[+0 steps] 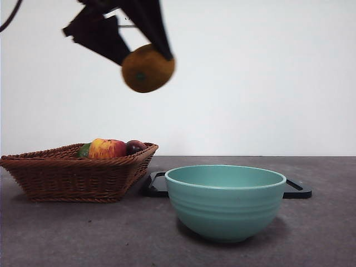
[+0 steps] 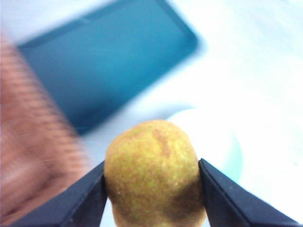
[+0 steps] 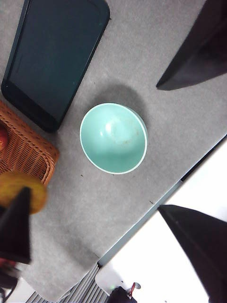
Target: Pick up the wifruite, put it on the bowl, pick up the plate, put it on desk
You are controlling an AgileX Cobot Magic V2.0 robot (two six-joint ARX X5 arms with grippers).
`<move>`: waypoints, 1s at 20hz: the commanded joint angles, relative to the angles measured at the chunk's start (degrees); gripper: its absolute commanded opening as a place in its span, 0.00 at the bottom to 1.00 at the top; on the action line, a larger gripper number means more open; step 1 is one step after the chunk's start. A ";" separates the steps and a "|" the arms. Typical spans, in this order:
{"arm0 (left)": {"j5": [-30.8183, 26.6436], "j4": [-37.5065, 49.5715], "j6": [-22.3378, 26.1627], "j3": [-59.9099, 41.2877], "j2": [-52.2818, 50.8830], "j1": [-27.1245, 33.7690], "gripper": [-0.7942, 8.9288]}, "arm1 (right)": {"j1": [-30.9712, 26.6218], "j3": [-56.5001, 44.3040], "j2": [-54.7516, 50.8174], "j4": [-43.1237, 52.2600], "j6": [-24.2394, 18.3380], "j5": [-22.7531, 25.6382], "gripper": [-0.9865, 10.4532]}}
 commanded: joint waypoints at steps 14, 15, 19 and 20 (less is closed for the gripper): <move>-3.23 10.67 0.33 1.25 23.56 -11.63 0.31 | 0.26 1.16 0.35 0.52 0.02 -0.11 0.42; -3.23 10.86 0.33 1.25 24.44 -11.69 0.31 | 0.26 1.16 0.33 0.52 0.02 -0.11 0.42; -3.23 11.08 0.50 1.25 25.81 -12.13 0.32 | 0.26 1.16 0.35 0.52 0.02 -0.09 0.42; -3.23 11.02 0.48 1.25 25.86 -12.13 0.34 | 0.26 1.16 0.35 0.52 0.02 -0.09 0.42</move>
